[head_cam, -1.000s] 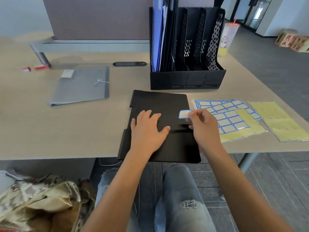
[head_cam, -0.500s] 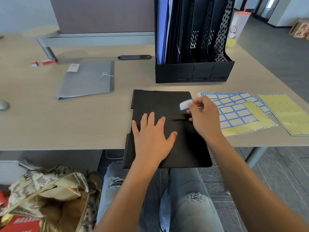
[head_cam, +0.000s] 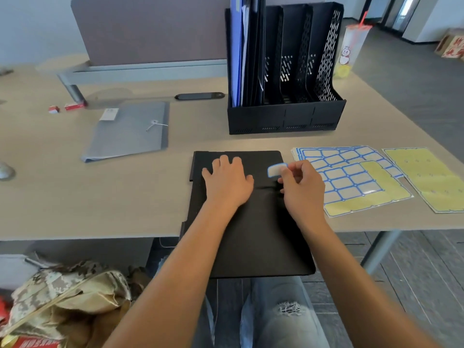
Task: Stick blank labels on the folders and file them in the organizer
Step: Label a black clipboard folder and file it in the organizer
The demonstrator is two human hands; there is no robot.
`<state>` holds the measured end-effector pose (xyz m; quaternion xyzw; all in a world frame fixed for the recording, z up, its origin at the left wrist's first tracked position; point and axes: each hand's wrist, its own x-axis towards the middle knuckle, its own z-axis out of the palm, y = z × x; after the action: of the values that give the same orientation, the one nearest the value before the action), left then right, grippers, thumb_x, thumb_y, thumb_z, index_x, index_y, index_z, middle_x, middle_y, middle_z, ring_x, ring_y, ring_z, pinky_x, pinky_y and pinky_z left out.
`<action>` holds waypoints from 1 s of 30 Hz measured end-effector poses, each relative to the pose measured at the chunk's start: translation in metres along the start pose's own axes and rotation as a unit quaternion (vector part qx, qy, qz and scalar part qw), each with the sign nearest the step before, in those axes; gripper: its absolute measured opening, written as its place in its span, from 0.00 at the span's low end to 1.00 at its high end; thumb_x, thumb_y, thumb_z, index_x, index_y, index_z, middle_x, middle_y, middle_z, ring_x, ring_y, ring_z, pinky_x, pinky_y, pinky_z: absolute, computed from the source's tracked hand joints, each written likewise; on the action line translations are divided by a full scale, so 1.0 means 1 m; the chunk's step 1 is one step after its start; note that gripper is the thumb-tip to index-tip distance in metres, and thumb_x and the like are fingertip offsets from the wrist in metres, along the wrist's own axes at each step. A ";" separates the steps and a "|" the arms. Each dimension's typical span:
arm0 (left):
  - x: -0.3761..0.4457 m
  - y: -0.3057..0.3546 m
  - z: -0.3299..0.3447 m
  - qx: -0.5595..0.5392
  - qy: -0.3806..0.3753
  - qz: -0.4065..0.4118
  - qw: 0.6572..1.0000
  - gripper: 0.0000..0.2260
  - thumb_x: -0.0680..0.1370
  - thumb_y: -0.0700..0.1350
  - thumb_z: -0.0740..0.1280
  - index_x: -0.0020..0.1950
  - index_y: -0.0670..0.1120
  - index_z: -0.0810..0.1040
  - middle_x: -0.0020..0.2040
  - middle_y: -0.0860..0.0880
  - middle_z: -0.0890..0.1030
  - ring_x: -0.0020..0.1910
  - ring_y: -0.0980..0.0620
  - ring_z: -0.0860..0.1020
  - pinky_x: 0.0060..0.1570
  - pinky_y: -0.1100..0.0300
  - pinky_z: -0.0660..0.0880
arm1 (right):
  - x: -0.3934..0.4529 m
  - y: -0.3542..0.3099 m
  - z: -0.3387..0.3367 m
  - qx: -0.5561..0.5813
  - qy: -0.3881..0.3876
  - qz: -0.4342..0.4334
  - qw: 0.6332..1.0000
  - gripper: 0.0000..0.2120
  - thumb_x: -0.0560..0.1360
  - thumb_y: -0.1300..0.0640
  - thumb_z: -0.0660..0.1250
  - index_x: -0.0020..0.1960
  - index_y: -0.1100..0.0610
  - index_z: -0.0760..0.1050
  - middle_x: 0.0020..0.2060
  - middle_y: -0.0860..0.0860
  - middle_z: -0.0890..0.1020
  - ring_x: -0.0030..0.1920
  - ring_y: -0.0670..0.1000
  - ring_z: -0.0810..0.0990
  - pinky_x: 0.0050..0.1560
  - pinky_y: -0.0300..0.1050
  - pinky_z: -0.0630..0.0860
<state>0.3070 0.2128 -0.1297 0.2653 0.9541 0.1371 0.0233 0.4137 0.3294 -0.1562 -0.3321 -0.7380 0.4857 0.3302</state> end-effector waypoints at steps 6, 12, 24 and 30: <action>0.048 -0.002 0.016 0.015 0.003 0.049 0.999 0.26 0.82 0.62 0.58 0.74 0.49 0.68 0.72 0.45 0.69 0.74 0.45 0.66 0.75 0.34 0.54 | 0.006 0.009 0.003 0.015 0.009 0.003 1.000 0.03 0.80 0.49 0.68 0.47 0.45 0.76 0.42 0.44 0.84 0.45 0.49 0.85 0.51 0.59 0.84; 0.063 0.000 0.022 0.050 0.061 0.054 0.995 0.26 0.81 0.65 0.55 0.66 0.47 0.75 0.65 0.44 0.72 0.67 0.43 0.70 0.71 0.39 0.62 | 0.006 0.010 0.005 0.020 0.024 -0.001 1.000 0.04 0.80 0.49 0.69 0.47 0.47 0.77 0.39 0.45 0.85 0.44 0.46 0.84 0.50 0.59 0.83; 0.072 0.016 -0.026 -0.064 0.152 0.045 0.985 0.18 0.76 0.66 0.66 0.54 0.53 0.77 0.46 0.52 0.81 0.53 0.47 0.79 0.65 0.42 0.65 | -0.004 -0.008 -0.010 0.095 0.073 0.001 0.993 0.04 0.81 0.51 0.69 0.49 0.45 0.76 0.55 0.40 0.80 0.57 0.42 0.79 0.57 0.43 0.75; 0.047 0.044 -0.074 -0.093 0.249 0.095 0.959 0.15 0.75 0.64 0.68 0.49 0.53 0.76 0.43 0.55 0.79 0.50 0.49 0.78 0.61 0.44 0.67 | -0.005 -0.043 -0.032 0.096 0.032 -0.039 0.994 0.05 0.82 0.51 0.68 0.48 0.50 0.76 0.45 0.46 0.83 0.44 0.47 0.80 0.48 0.45 0.75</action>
<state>0.2803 0.2544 -0.0451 0.3087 0.8832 0.2883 -0.2038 0.4351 0.3277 -0.1073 -0.2856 -0.6896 0.5298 0.4028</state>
